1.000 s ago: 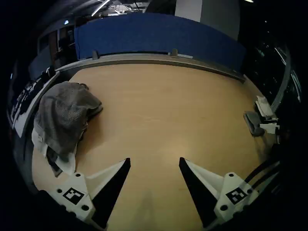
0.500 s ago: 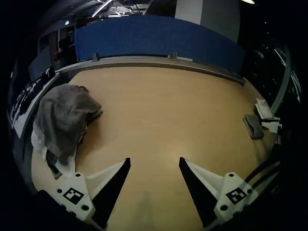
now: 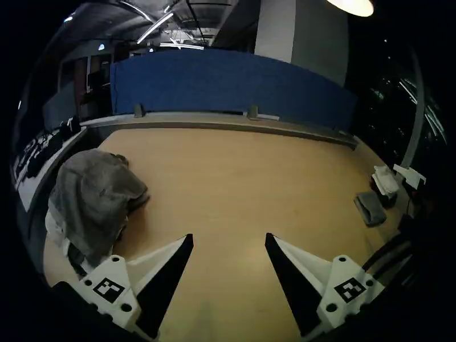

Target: Fold towel

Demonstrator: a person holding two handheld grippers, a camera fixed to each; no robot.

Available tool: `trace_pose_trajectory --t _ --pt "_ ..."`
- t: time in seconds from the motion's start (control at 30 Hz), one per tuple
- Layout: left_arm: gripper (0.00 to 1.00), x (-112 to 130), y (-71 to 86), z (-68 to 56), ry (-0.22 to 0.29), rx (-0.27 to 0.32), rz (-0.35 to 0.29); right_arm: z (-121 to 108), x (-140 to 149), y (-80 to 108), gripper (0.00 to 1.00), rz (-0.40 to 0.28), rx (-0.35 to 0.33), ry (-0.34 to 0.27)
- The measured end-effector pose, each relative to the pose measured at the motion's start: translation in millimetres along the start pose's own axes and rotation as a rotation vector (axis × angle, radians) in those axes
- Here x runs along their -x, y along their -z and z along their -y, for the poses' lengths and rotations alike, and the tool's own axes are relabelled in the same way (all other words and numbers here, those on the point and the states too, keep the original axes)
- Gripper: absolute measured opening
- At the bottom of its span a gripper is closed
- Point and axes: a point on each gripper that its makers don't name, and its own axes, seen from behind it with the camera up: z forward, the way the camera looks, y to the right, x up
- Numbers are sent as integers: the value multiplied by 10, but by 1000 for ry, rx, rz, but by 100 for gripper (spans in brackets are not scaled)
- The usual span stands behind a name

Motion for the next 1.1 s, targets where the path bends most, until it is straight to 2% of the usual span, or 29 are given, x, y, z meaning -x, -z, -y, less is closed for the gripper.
trace_pose_trajectory --t 0.2,0.4,0.63,0.77,0.9,1.1 --pt "94 -254 -32 2 -10 -2 -91 149 -271 51 100 -111 32 14" --pt "94 -506 -16 49 -16 -18 -195 300 -376 76 100 -174 35 8" --pt "94 -975 217 195 -20 -64 -410 422 -509 134 100 -259 53 0" --pt "93 -1174 332 287 -44 -103 -502 470 -464 137 100 -262 62 13" --pt "93 -1264 354 363 -62 -134 -535 517 -443 150 100 -256 65 27" --pt "94 -1193 300 437 -41 -147 -543 561 -397 185 100 -243 75 50"
